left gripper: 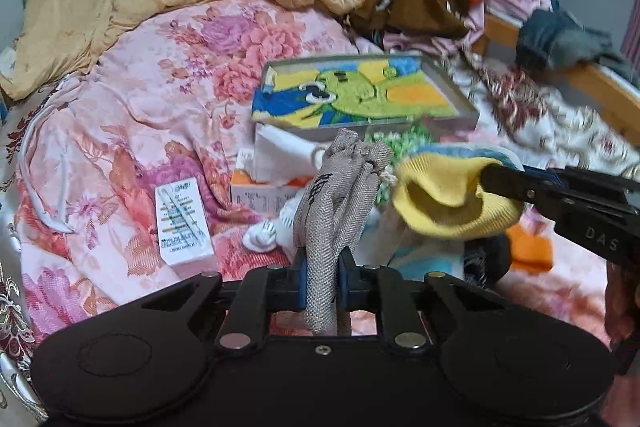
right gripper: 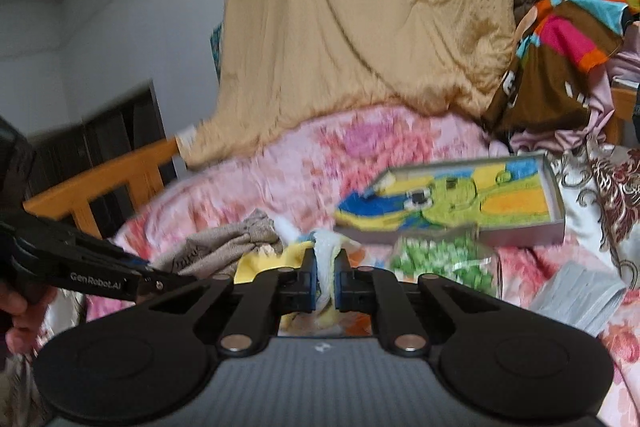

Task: Organize soft objects
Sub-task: 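Carry the grey pouch with the left gripper and lower it into the tray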

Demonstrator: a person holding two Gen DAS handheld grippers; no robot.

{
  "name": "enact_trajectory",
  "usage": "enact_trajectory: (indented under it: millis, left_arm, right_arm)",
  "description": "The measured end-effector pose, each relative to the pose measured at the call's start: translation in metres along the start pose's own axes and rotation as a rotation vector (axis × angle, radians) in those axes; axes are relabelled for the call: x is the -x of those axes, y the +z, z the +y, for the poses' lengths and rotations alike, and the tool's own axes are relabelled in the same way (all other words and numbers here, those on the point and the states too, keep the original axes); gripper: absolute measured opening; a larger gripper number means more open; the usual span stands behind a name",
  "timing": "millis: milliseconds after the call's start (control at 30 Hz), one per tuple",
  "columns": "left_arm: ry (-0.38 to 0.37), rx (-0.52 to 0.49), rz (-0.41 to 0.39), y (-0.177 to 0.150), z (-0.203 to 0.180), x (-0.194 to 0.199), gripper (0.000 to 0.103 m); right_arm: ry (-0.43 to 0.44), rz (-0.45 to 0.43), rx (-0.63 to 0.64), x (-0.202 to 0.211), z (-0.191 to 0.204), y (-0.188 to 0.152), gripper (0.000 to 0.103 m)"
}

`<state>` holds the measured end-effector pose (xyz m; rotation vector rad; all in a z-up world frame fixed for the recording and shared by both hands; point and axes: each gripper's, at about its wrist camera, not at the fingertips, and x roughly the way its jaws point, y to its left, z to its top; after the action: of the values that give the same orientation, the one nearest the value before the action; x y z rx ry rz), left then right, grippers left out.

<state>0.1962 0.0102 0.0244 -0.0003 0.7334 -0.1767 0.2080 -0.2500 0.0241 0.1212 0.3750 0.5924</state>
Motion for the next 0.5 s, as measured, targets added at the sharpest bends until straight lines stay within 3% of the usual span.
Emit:
enact_trajectory:
  millis: [267, 500]
  left_arm:
    - [-0.022, 0.027, -0.119, 0.031, -0.003, 0.019, 0.015]
    - [-0.025, 0.062, -0.191, 0.067, -0.009, 0.002, 0.015]
  right_arm:
    - [0.034, -0.105, -0.058, 0.011, -0.017, 0.036, 0.009]
    - [-0.007, -0.192, -0.1, -0.013, -0.054, 0.078, 0.009]
